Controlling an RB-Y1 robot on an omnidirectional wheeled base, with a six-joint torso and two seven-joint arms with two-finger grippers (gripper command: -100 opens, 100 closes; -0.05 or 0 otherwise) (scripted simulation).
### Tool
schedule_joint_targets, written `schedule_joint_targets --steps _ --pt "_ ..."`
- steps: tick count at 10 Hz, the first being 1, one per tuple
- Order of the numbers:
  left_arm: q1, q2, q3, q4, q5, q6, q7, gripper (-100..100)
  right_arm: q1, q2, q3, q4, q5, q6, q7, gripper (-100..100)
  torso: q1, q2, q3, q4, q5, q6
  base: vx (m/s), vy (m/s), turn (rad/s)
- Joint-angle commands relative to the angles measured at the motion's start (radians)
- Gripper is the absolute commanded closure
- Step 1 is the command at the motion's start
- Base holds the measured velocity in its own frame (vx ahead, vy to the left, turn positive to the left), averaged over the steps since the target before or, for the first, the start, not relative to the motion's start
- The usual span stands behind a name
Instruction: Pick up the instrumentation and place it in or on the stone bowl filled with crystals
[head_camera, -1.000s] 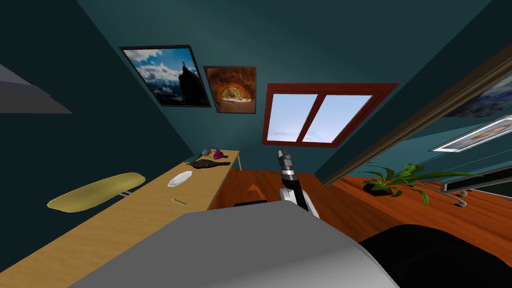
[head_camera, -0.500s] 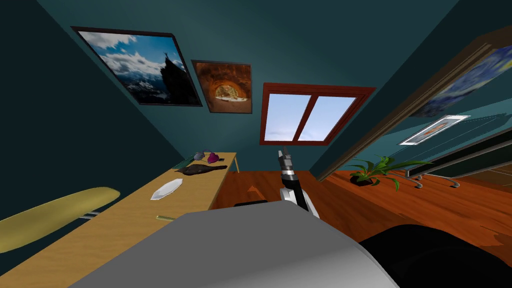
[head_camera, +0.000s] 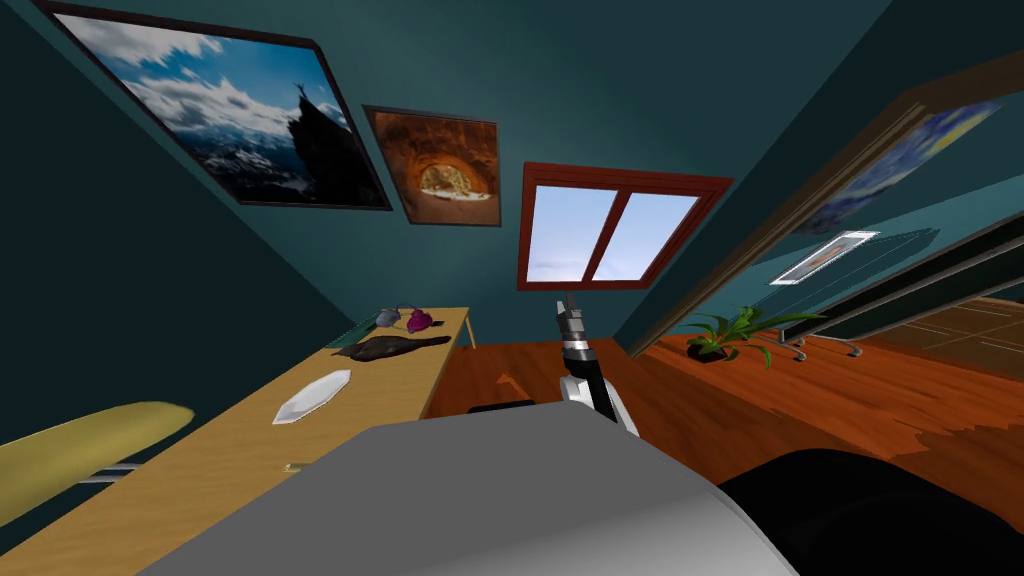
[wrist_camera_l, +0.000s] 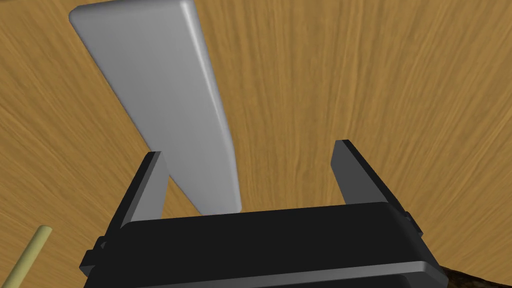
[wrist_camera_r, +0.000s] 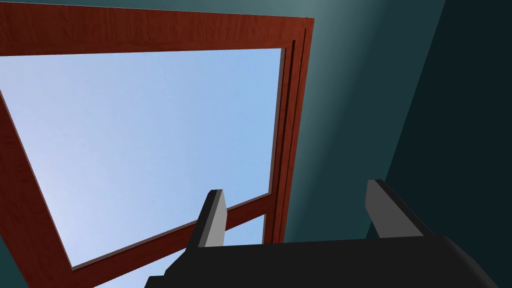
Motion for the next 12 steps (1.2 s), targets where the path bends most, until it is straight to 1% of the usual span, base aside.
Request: schedule_joint_targets --steps 1,2,3,5,6,8,9,10,11,12 --pt "-0.002 -0.002 -0.003 0.013 0.031 0.008 -0.011 -100 0.0 0.0 0.0 0.0 0.0 0.0 0.0 0 0.0 0.0 0.0 0.0 0.0 0.0 0.051 0.042 -0.09" --pt "-0.009 -0.004 -0.009 0.037 0.068 0.024 -0.029 -100 0.0 0.0 0.0 0.0 0.0 0.0 0.0 0 0.0 0.0 0.0 0.0 0.0 0.0 0.069 0.062 -0.116" --pt "-0.009 -0.004 -0.009 0.037 0.08 0.024 -0.029 -100 0.0 0.0 0.0 0.0 0.0 0.0 0.0 0 0.002 -0.001 -0.001 0.0 0.0 0.0 0.053 0.048 -0.071" --pt "-0.023 -0.012 -0.022 0.078 0.15 0.05 -0.059 -100 0.0 0.0 0.0 0.0 0.0 0.0 0.0 0 0.001 -0.001 -0.001 0.0 0.0 0.0 0.063 0.055 -0.135" --pt "-0.023 -0.012 -0.022 0.078 0.163 0.05 -0.059 -100 0.0 0.0 0.0 0.0 0.0 0.0 0.0 0 0.002 -0.002 -0.001 0.0 0.001 0.0 0.055 0.056 -0.045" --pt "-0.039 -0.024 -0.035 0.11 0.225 0.069 -0.081 -100 0.0 0.0 0.0 0.0 0.0 0.0 0.0 0 0.001 0.0 0.0 0.0 0.0 0.0 0.039 0.053 -0.067" --pt "-0.046 -0.031 -0.042 0.122 0.247 0.076 -0.088 -100 0.0 0.0 0.0 0.0 0.0 0.0 0.0 0 0.001 0.0 0.0 0.0 0.0 -0.001 0.042 0.058 -0.064" --pt "-0.052 -0.038 -0.048 0.131 0.261 0.08 -0.093 -100 0.0 0.0 0.0 0.0 0.0 0.0 0.0 0 0.001 0.0 0.0 0.0 0.0 -0.001 0.031 0.048 -0.032" --pt "-0.05 -0.034 -0.042 0.121 0.241 0.08 -0.079 -100 0.0 0.0 0.0 0.0 0.0 0.0 0.0 0 0.001 0.001 0.0 0.0 0.0 -0.001 0.01 0.021 -0.006" --pt "-0.05 -0.034 -0.043 0.122 0.243 0.081 -0.08 0 0.0 0.0 0.0 0.0 0.0 0.0 0.0 0 -0.001 0.002 0.001 0.0 0.0 -0.001 0.0 0.0 0.0"
